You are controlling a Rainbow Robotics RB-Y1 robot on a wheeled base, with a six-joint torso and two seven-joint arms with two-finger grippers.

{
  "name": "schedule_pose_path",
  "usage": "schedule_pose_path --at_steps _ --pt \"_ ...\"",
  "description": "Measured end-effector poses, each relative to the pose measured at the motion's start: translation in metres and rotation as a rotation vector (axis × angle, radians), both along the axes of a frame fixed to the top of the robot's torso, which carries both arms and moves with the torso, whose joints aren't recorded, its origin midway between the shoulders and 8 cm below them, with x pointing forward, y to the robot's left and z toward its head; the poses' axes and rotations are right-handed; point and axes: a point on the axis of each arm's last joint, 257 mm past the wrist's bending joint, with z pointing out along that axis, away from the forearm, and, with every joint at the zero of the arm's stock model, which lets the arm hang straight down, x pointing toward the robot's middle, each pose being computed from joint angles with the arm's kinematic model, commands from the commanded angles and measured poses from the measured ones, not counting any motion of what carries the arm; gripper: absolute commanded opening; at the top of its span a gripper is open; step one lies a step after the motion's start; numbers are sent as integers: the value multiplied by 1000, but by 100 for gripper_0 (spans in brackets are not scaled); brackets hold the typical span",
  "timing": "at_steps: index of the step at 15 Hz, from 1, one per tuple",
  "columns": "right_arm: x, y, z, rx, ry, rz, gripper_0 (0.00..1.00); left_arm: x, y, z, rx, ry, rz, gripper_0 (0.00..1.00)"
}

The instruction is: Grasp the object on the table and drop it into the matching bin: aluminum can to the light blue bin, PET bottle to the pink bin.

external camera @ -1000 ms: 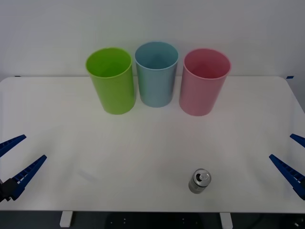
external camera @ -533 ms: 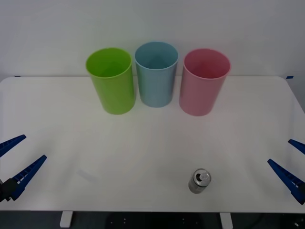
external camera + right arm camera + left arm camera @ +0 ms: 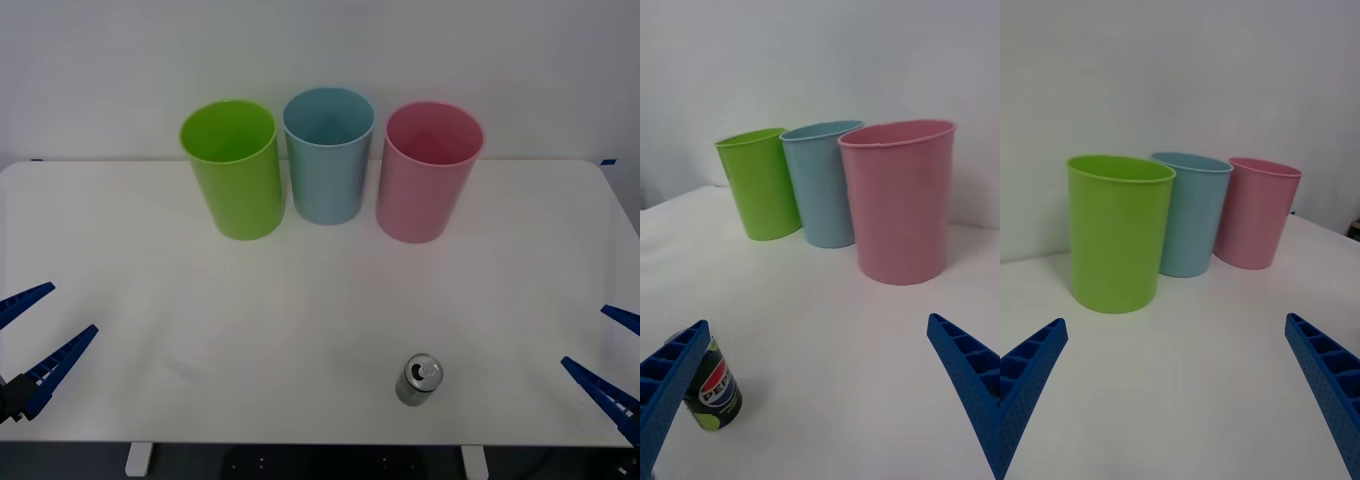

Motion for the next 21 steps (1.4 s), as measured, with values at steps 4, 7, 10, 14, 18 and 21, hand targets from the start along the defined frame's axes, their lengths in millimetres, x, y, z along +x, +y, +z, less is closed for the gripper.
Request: schedule_pose_path --at_steps 4,7,10,14,18,21 --pt "-13 11 -6 -45 -11 64 100 0 0 0 0 0 0 100" --pt "-23 20 -14 -72 -12 111 100 0 0 0 0 0 0 100" --pt "-32 20 -29 -103 -24 165 100 0 0 0 0 0 0 100" --pt "-31 15 -56 -153 -55 212 100 0 0 0 0 0 0 100" --pt "-21 20 -75 -175 -88 227 100 0 0 0 0 0 0 100" --pt "-16 33 -91 -185 -88 244 100 0 0 0 0 0 0 100"
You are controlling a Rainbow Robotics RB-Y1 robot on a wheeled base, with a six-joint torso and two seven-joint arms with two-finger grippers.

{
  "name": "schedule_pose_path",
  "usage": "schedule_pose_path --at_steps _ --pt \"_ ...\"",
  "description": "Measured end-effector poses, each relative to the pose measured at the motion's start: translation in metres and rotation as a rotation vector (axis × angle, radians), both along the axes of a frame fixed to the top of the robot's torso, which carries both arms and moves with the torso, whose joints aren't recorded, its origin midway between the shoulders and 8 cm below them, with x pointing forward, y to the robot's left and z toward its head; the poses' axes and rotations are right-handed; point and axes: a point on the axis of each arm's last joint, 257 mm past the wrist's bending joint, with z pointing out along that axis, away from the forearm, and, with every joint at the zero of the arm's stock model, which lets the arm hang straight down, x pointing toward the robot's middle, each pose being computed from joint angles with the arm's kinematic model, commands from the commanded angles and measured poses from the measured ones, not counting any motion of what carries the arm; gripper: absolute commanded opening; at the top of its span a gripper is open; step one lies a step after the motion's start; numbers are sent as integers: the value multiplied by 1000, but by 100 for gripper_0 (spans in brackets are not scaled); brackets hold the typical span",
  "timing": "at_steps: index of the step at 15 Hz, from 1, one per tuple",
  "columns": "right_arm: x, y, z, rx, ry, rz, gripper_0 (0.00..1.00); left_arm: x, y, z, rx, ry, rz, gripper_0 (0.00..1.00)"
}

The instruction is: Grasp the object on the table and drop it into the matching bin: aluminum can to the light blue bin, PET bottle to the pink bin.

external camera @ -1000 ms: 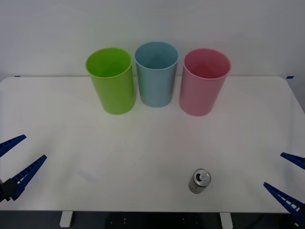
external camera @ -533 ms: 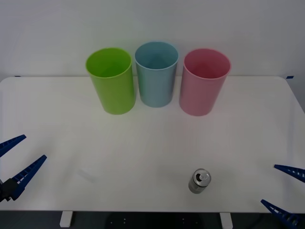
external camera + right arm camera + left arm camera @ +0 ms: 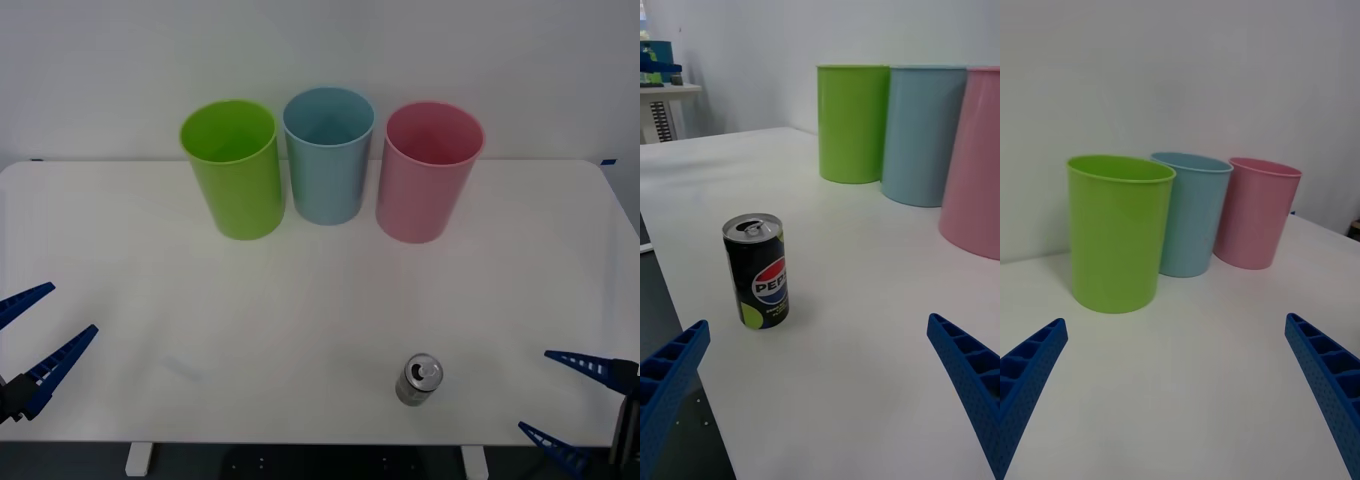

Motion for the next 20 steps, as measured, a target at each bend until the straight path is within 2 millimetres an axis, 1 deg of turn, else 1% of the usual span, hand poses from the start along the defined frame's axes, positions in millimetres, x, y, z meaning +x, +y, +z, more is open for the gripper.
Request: schedule_pose_path --at_steps 7,11,20 --pt "10 30 -26 1 50 0 100 0 0 0 0 0 0 100" --pt "17 44 -31 2 47 1 100 0 0 0 0 0 0 100" --pt "33 88 -42 30 38 -3 100 0 0 0 0 0 0 100"
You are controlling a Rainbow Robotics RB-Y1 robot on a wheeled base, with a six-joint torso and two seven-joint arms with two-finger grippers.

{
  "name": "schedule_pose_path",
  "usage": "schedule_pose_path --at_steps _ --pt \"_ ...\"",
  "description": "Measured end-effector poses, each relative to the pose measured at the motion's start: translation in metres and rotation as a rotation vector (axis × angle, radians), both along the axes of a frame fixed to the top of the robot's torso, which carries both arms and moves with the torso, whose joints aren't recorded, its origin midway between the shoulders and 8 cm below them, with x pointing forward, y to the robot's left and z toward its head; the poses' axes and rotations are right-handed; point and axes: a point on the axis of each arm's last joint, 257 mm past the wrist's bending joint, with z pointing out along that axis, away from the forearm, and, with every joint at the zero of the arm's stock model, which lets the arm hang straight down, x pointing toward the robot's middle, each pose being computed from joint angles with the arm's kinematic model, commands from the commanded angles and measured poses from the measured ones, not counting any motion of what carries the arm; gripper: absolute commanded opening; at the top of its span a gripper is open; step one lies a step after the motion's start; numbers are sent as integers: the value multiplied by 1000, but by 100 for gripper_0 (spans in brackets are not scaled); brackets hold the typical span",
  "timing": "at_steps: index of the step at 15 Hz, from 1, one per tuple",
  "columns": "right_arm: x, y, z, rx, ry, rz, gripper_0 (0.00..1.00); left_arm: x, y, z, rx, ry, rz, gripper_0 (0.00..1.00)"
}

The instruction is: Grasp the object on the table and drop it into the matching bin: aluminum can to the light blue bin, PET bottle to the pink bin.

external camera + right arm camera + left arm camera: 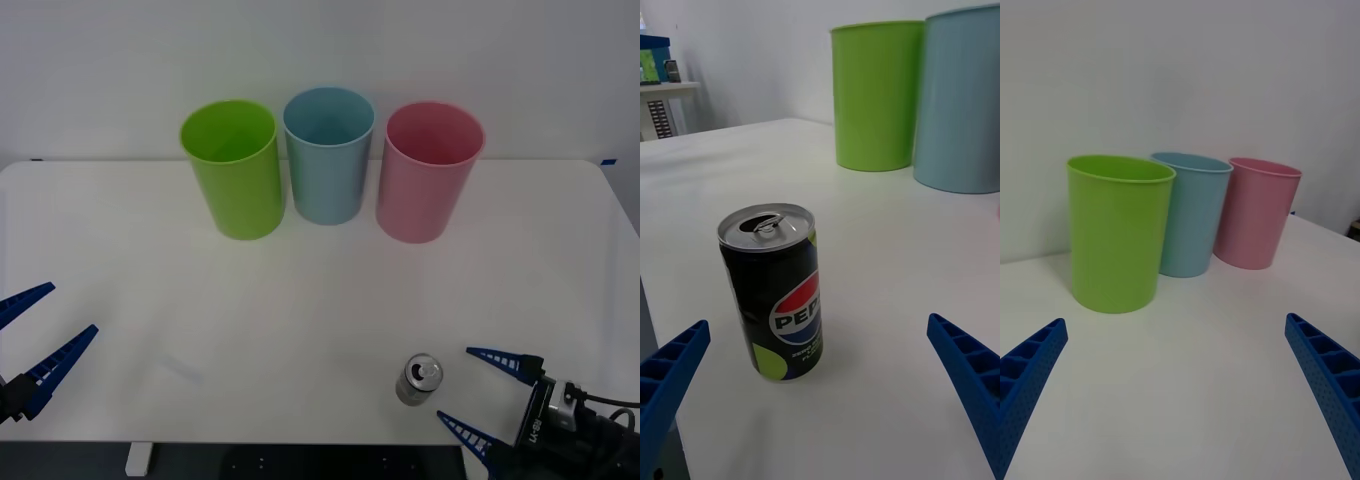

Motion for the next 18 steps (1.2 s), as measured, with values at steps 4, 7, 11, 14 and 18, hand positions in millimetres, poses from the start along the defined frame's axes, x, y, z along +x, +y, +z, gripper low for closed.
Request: schedule_pose_path --at_steps 4,7,11,14,18 --pt "4 16 -6 -4 7 8 100 0 0 0 0 0 0 100" --pt "8 29 -9 -4 6 13 100 0 0 0 0 0 0 100" --pt "13 45 -12 -7 3 19 100 0 0 0 0 0 0 100" --pt "18 54 -14 -15 -1 19 100 0 0 0 0 0 0 100" --pt "21 66 -16 -11 0 19 100 0 0 0 0 0 0 100"
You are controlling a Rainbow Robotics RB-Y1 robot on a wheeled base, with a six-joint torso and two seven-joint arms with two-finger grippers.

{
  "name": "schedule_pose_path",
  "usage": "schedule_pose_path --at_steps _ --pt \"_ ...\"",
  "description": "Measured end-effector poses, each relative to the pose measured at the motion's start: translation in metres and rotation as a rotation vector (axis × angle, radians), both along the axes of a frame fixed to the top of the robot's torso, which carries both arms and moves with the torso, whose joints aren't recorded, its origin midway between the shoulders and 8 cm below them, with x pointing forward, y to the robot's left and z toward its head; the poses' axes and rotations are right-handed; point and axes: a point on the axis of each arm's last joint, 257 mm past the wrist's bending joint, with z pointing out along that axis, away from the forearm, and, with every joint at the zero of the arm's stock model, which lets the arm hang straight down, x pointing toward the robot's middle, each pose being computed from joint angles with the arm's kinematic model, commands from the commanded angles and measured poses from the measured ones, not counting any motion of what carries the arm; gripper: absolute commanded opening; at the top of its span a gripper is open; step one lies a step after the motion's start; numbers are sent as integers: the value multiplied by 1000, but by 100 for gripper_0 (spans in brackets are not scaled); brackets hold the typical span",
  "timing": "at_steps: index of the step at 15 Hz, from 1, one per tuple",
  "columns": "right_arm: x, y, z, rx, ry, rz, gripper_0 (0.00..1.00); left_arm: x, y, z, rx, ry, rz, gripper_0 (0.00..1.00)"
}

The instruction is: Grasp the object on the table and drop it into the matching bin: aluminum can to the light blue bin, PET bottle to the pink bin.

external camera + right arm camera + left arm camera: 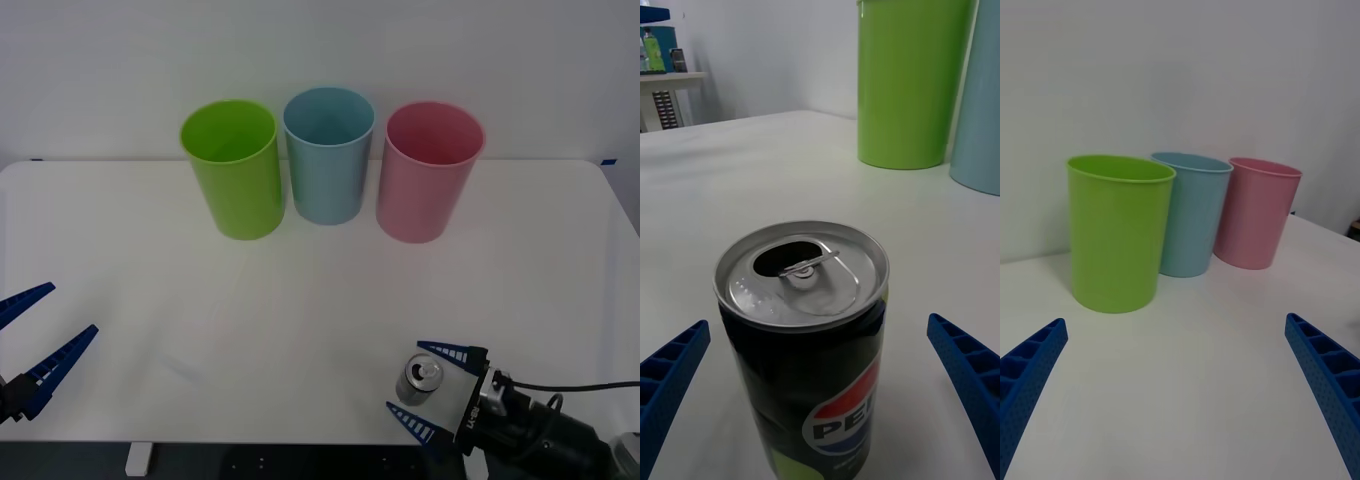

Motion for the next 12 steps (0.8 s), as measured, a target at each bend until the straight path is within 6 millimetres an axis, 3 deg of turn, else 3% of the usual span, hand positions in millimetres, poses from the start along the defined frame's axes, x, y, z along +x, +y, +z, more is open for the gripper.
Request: schedule_pose_path --at_steps 6,7,8,12 --pt "3 8 0 4 -2 -1 100 0 0 0 0 0 0 100" --pt "3 7 0 4 -2 -1 38 0 0 0 0 0 0 100" --pt "3 7 0 4 -1 -2 0 0 0 0 0 0 0 100" --pt "3 8 0 4 -2 -1 0 0 0 0 0 0 0 100"
